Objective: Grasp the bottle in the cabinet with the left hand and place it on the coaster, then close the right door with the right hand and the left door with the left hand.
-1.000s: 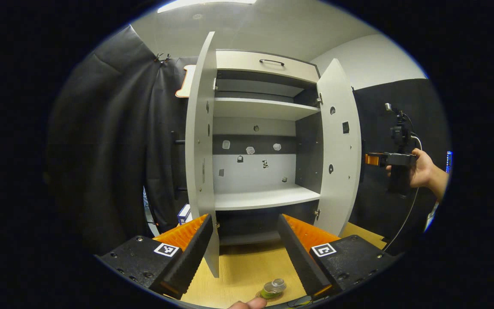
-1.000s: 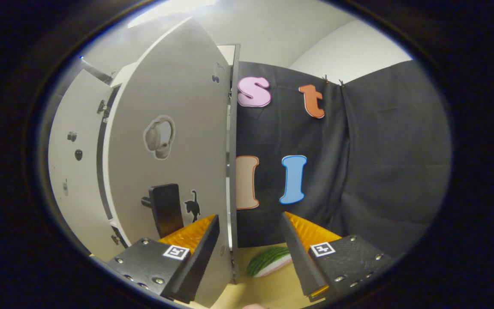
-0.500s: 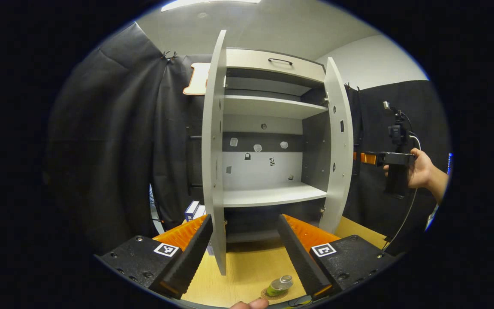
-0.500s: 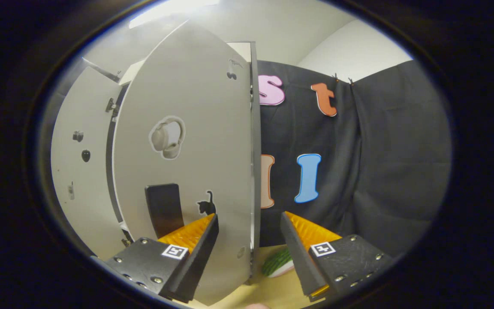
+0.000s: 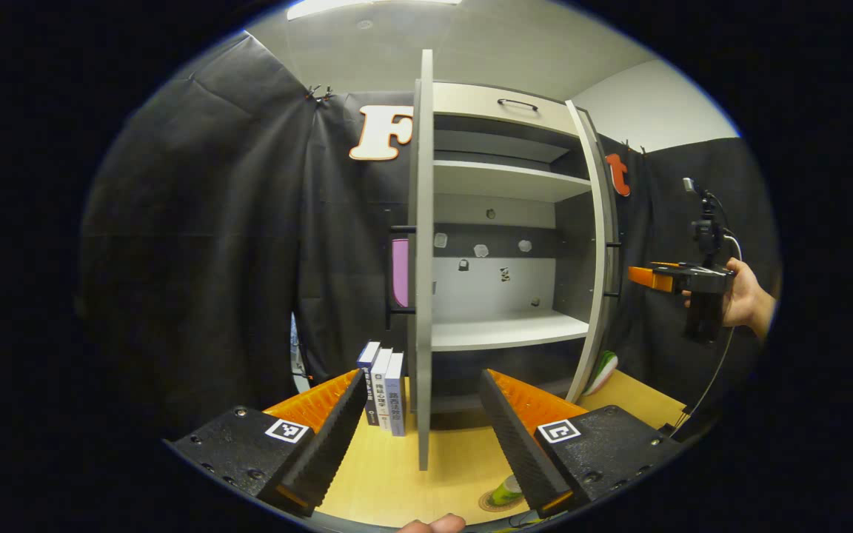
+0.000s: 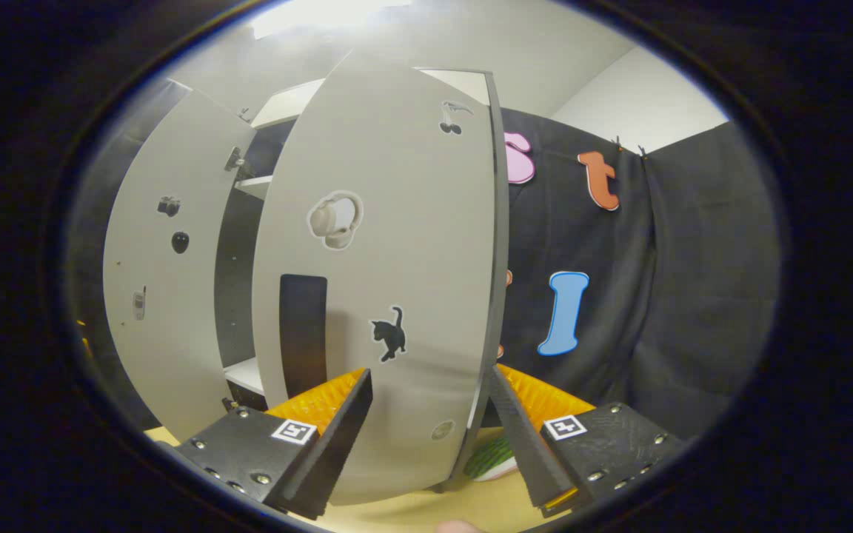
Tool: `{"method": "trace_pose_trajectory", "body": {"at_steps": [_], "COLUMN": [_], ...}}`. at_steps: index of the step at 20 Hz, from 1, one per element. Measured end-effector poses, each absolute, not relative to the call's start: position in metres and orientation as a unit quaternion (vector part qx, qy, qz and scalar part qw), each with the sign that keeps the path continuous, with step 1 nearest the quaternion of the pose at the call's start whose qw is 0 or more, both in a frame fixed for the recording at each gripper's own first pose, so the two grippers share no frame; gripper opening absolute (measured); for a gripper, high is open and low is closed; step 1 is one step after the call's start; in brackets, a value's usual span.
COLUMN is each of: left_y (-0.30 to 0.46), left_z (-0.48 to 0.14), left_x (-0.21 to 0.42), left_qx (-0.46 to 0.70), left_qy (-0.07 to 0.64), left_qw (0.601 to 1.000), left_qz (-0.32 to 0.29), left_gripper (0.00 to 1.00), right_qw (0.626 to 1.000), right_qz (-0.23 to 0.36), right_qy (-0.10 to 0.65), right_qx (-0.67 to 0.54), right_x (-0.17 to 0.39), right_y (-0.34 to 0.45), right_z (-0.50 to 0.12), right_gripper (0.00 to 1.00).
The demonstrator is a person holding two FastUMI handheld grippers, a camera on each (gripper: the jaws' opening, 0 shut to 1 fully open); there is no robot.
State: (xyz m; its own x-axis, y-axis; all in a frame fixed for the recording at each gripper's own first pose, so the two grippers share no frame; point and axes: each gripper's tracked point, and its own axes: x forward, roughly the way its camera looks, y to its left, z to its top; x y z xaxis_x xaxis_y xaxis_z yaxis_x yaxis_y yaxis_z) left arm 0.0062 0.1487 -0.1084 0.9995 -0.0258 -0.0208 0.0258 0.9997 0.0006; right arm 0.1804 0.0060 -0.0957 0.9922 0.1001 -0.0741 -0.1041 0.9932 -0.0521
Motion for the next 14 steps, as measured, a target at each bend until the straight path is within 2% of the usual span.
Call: {"method": "trace_pose_trajectory", "body": {"at_steps": [2, 3, 4, 5, 7, 8, 9, 10, 13, 14], "left_y": [0.168, 0.178, 0.188, 0.198, 0.218, 0.227, 0.236, 0.243, 0.257, 0.259], "left_z": [-0.107, -0.105, -0.103, -0.100, -0.094, -0.092, -0.091, -0.089, -0.087, -0.085], "left_x": [0.009, 0.012, 0.016, 0.020, 0.027, 0.029, 0.031, 0.035, 0.051, 0.057], "left_qx": [0.001, 0.001, 0.002, 0.003, 0.008, 0.010, 0.010, 0.007, -0.009, -0.008], "left_qy": [0.010, 0.011, 0.011, 0.010, 0.006, 0.006, 0.005, 0.006, 0.012, 0.016], "left_qw": [1.000, 1.000, 1.000, 0.999, 0.999, 0.998, 0.998, 0.997, 0.997, 0.997], "left_qz": [0.005, 0.014, 0.022, 0.031, 0.051, 0.060, 0.068, 0.073, 0.080, 0.079], "left_gripper": [0.93, 0.96, 0.96, 0.96, 0.96, 0.93, 0.96, 0.93, 0.93, 0.94], "right_qw": [0.998, 0.998, 0.998, 0.998, 0.998, 0.998, 0.998, 0.998, 0.998, 0.998], "right_qz": [0.051, 0.050, 0.049, 0.048, 0.047, 0.048, 0.047, 0.046, 0.039, 0.036], "right_qy": [0.036, 0.035, 0.036, 0.036, 0.036, 0.036, 0.035, 0.036, 0.048, 0.048], "right_qx": [-0.022, -0.022, -0.021, -0.021, -0.021, -0.021, -0.020, -0.019, 0.007, 0.011], "right_x": [0.177, 0.175, 0.173, 0.171, 0.166, 0.162, 0.158, 0.155, 0.142, 0.138], "right_y": [0.004, 0.002, 0.001, -0.002, -0.007, -0.009, -0.011, -0.013, -0.018, -0.018], "right_z": [-0.097, -0.097, -0.099, -0.100, -0.101, -0.102, -0.103, -0.105, -0.109, -0.108], "right_gripper": [0.96, 0.96, 0.94, 0.99, 0.96, 0.96, 0.96, 0.96, 0.94, 0.96]}}
